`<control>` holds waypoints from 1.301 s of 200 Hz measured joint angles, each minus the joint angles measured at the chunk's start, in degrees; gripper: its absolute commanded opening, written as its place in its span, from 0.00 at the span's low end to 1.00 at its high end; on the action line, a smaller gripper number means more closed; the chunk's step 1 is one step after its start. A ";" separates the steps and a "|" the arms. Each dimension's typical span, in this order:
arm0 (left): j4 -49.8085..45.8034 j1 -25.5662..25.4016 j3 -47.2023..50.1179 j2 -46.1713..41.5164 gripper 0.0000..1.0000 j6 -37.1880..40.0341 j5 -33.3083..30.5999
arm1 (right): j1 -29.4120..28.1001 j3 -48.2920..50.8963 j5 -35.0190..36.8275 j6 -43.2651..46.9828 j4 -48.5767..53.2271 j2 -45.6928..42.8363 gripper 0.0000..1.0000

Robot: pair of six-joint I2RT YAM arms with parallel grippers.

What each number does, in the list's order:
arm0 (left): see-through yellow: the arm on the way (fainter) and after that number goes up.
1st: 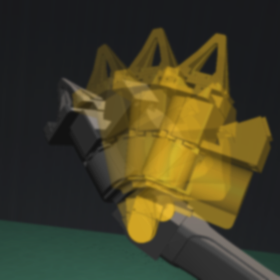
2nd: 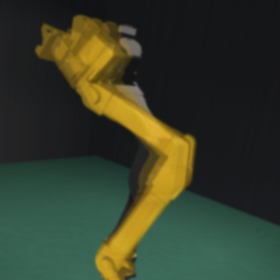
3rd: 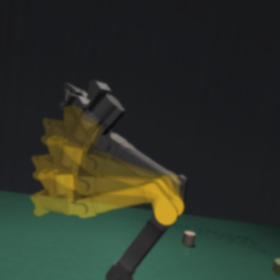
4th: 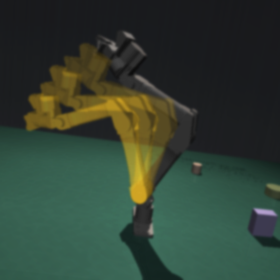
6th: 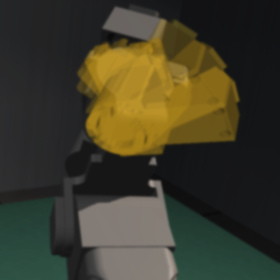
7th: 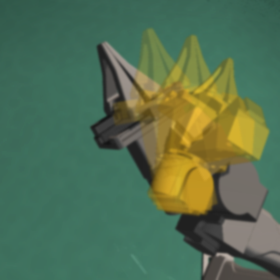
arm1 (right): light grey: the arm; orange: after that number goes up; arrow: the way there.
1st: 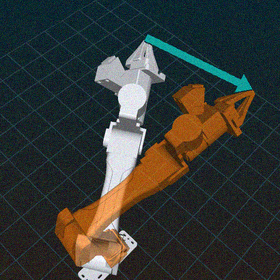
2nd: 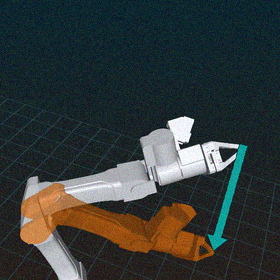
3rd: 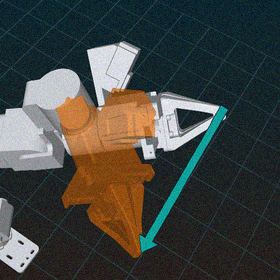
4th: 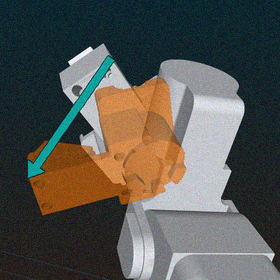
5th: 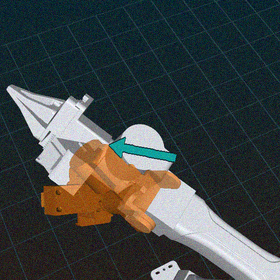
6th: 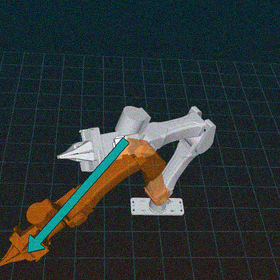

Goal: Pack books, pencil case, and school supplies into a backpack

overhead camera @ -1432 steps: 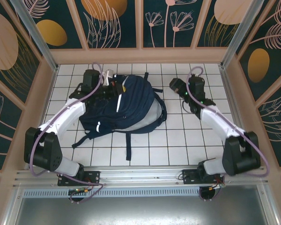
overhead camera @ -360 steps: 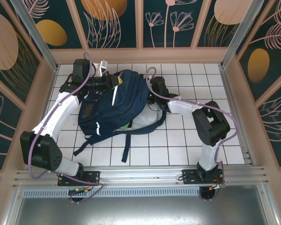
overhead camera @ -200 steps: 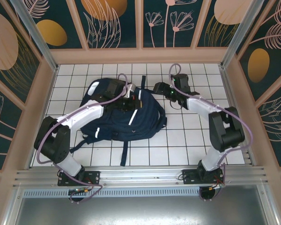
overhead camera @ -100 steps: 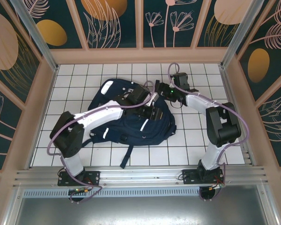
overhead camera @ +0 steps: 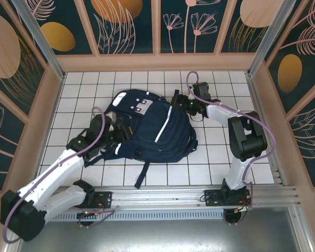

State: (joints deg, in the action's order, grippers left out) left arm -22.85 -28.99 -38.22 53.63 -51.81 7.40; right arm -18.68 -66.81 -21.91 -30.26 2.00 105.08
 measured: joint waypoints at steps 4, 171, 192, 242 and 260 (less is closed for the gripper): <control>-0.33 0.46 0.94 -0.70 0.16 -0.55 0.02 | 0.00 0.00 0.15 0.00 0.02 0.00 0.82; -1.44 6.29 -31.26 46.03 0.40 2.40 -8.15 | -1.05 25.59 5.84 -7.39 -7.67 -18.27 0.78; 0.09 7.39 -44.24 57.37 0.47 6.62 -5.05 | -4.46 30.97 6.54 -11.87 -8.13 -23.04 0.80; 4.85 9.49 -50.62 58.55 0.59 12.22 -4.68 | -13.94 33.22 2.54 -14.80 -5.99 -28.74 0.81; 4.33 9.73 -47.91 52.33 0.60 14.08 -4.85 | -13.99 32.76 5.53 -13.49 -2.43 -34.58 0.81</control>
State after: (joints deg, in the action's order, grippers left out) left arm -18.52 -19.27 -86.13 105.95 -37.74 2.55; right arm -32.67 -34.04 -16.38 -43.75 -0.43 70.50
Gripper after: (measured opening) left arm 0.594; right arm 0.809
